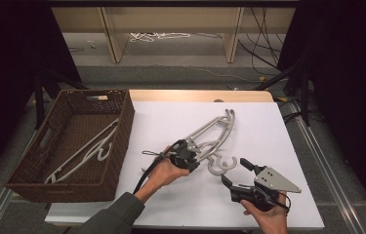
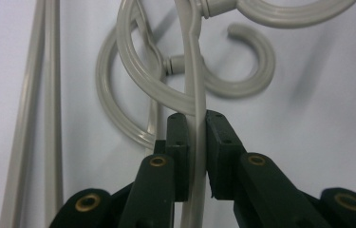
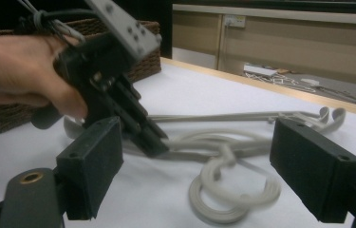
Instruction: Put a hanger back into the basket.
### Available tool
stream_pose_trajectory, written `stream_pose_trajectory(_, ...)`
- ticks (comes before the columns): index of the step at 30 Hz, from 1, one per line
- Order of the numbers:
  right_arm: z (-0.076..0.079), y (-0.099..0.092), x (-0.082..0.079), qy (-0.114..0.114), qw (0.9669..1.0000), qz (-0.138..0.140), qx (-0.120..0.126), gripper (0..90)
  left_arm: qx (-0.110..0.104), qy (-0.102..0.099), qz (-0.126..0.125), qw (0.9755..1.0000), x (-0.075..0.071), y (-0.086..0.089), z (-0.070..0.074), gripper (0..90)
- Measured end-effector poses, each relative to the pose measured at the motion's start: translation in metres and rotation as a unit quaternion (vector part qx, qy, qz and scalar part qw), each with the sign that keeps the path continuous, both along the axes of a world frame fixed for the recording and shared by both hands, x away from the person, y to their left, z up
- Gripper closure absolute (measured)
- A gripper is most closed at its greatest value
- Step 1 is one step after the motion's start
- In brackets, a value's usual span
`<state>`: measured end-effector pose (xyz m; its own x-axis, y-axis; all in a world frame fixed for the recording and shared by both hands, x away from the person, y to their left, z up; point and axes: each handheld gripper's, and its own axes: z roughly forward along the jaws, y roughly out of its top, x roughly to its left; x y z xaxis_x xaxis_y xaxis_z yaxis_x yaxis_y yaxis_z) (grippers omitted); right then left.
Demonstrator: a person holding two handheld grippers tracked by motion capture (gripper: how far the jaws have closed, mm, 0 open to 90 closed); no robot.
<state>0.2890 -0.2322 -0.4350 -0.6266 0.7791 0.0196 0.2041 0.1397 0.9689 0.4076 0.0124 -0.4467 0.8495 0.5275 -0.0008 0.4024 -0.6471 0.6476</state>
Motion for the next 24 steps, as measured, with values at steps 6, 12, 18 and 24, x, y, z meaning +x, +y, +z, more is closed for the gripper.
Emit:
stream_pose_trajectory(6, 0.001, 0.001, -0.001, -0.003, 1.0000, 0.001, 0.001, 19.1, -0.071, 0.004, 0.027, 0.9971, 0.003, 0.016, 0.023, 81.3)
stream_pose_trajectory(12, 0.001, 0.000, -0.001, 0.004, 1.0000, -0.002, -0.005, 19.1, -0.128, 0.001, 0.044, 0.9908, 0.000, 0.032, 0.049, 81.4)
stream_pose_trajectory(18, 0.000, 0.001, 0.000, 0.000, 1.0000, 0.000, 0.007, 19.1, -0.182, 0.011, 0.048, 0.9821, -0.009, 0.046, 0.082, 81.5)
stream_pose_trajectory(24, 0.000, 0.001, -0.001, 0.000, 1.0000, 0.002, 0.002, 19.1, -0.212, -0.001, 0.041, 0.9763, -0.018, 0.064, 0.117, 81.5)
